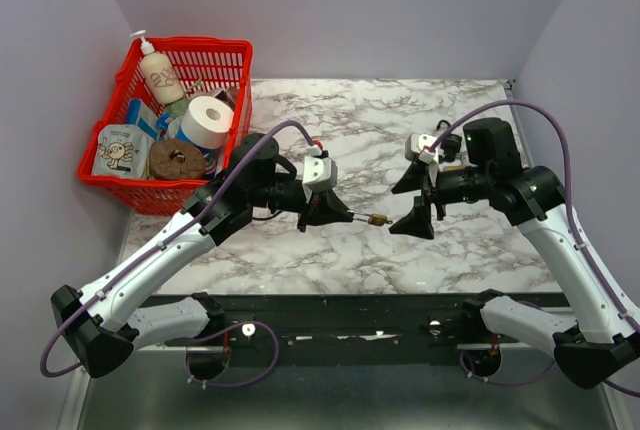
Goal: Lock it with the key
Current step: Pick up the lock from the center of the board, then lock the lock.
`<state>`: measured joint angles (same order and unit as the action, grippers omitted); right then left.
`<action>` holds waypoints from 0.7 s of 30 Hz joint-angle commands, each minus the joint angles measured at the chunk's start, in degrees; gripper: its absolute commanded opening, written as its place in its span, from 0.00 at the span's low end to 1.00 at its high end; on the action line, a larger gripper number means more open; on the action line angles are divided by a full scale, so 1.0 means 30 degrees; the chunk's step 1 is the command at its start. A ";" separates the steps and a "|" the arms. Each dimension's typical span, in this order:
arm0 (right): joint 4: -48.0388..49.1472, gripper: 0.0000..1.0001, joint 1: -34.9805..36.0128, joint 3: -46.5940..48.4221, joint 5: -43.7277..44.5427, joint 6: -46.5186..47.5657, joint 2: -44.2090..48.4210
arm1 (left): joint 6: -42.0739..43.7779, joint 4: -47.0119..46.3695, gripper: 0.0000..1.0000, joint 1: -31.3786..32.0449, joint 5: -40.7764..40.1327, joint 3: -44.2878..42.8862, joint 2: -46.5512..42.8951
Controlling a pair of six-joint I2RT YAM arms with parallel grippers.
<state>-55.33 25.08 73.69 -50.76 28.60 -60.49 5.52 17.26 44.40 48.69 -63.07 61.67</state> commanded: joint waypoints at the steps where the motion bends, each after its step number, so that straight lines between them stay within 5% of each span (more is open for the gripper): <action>1: 0.1156 0.95 0.0748 0.0017 -0.0833 0.0896 0.0153 | -0.1720 -0.0710 0.00 -0.0064 0.0472 -0.0422 0.0098; 10: 0.1948 0.63 0.1804 -0.0510 -0.0658 0.1189 0.0183 | -0.3098 -0.2058 0.00 -0.0064 -0.0583 -0.0130 0.0186; 21: 0.2038 0.46 0.2245 0.0279 -0.0773 0.1101 -0.0403 | -0.3860 -0.2792 0.00 -0.0064 -0.1140 0.0280 0.0303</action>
<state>-50.59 31.22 72.84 -51.31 31.35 -61.43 -4.19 11.90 44.31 46.87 -62.87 62.48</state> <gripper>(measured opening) 0.478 0.020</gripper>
